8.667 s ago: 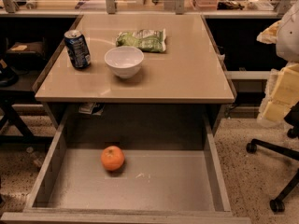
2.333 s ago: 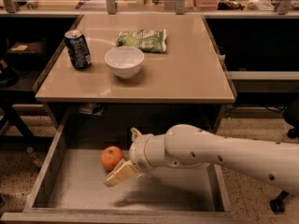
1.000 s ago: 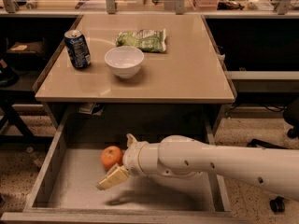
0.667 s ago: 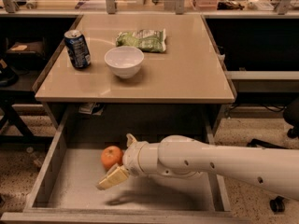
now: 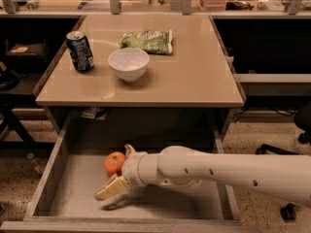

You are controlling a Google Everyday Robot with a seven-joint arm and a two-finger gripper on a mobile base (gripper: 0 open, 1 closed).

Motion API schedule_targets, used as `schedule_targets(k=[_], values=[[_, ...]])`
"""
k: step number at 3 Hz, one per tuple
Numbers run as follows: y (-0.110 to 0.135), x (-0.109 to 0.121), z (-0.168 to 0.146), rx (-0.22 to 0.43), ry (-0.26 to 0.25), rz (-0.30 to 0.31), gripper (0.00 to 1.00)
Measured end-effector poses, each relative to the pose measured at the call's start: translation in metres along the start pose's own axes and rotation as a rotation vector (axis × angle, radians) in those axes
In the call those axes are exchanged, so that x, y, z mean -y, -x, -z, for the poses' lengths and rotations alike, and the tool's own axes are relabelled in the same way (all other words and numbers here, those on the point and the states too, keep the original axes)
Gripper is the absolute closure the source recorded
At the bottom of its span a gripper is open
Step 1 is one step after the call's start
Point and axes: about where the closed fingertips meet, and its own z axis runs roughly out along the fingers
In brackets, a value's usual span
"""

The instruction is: Pick orange from top drawer and place on counter

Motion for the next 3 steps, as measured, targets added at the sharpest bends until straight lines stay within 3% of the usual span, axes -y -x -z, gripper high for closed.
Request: schedule_targets(k=[1, 3], values=[[0.0000, 0.0000, 0.0000, 0.000, 0.000, 0.000, 0.17], [0.0000, -0.0001, 0.0000, 0.000, 0.000, 0.000, 0.64]])
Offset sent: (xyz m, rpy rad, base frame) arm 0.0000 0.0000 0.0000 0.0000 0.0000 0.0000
